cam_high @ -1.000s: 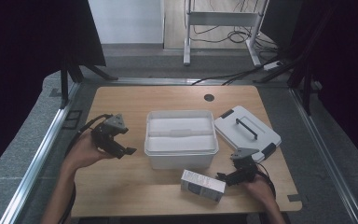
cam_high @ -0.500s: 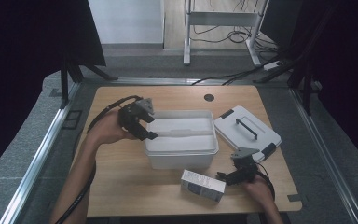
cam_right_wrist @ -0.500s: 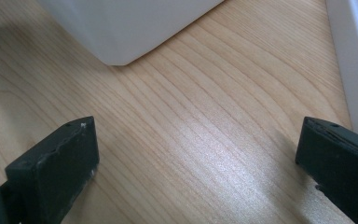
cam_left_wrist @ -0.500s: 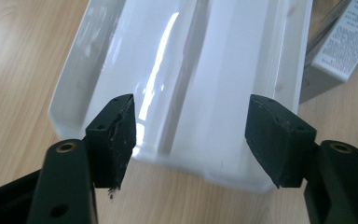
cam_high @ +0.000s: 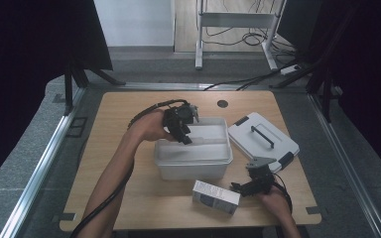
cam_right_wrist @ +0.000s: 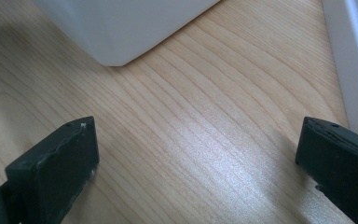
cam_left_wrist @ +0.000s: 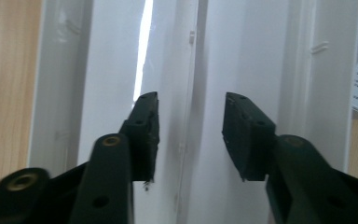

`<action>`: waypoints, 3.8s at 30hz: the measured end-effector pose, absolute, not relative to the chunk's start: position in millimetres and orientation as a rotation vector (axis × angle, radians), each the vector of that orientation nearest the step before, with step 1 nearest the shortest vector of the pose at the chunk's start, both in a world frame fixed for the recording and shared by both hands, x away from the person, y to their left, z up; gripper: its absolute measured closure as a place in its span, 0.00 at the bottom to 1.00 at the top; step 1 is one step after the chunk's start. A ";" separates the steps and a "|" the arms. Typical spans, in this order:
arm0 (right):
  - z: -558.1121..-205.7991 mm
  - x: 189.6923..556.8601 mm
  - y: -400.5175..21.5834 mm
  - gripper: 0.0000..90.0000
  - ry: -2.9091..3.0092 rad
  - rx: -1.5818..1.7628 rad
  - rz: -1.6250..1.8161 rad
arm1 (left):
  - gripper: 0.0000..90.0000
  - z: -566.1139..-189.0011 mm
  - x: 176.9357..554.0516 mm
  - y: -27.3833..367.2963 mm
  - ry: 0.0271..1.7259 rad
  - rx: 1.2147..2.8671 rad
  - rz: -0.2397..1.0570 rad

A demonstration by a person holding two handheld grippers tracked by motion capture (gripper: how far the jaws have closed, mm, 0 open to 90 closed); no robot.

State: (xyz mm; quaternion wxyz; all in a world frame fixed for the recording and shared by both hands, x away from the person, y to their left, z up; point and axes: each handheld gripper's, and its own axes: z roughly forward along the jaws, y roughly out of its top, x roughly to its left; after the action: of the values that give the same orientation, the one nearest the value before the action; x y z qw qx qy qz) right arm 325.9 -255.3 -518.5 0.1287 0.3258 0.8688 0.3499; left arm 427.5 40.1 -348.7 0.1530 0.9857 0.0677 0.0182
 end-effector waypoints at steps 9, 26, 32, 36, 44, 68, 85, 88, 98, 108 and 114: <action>-518.5 325.8 -255.3 0.00 2.526 0.949 1.018 | 0.88 -362.5 436.4 12.6 0.169 2.969 0.027; -518.5 325.9 -255.4 0.00 2.524 0.949 1.017 | 0.99 -355.6 436.1 6.6 0.089 2.952 -0.001; -518.5 325.9 -255.5 0.00 2.523 0.948 1.017 | 0.99 -340.2 434.9 7.5 0.105 2.928 0.034; -518.5 325.8 -255.5 0.00 2.523 0.948 1.017 | 0.99 -330.7 432.9 12.5 0.156 2.919 0.073; -518.3 325.8 -255.6 0.00 2.523 0.948 1.016 | 0.99 -323.9 432.1 36.0 0.329 2.906 0.108; -518.5 325.3 -255.3 0.00 2.520 0.955 1.016 | 0.99 -320.0 426.3 162.6 0.870 2.787 0.155; -518.5 325.3 -255.4 0.00 2.520 0.955 1.014 | 1.00 -330.8 409.7 240.0 1.061 2.686 0.148; -518.5 325.2 -255.4 0.00 2.520 0.956 1.014 | 1.00 -331.5 406.9 248.9 1.079 2.680 0.148; -518.5 325.2 -255.4 0.00 2.519 0.960 1.015 | 1.00 -343.7 402.5 268.7 1.147 2.643 0.158; -518.5 325.3 -255.5 0.00 2.519 0.959 1.015 | 1.00 -389.7 400.7 277.7 1.191 2.612 0.160; -518.5 325.3 -255.5 0.00 2.518 0.958 1.015 | 1.00 -424.4 399.4 283.2 1.224 2.599 0.151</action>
State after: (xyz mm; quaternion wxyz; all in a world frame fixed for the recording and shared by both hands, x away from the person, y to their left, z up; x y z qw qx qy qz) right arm 325.3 -255.5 -518.5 0.1308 0.3300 0.8671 0.3493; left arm 399.4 283.2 -424.4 0.1320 0.8956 0.4216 0.0519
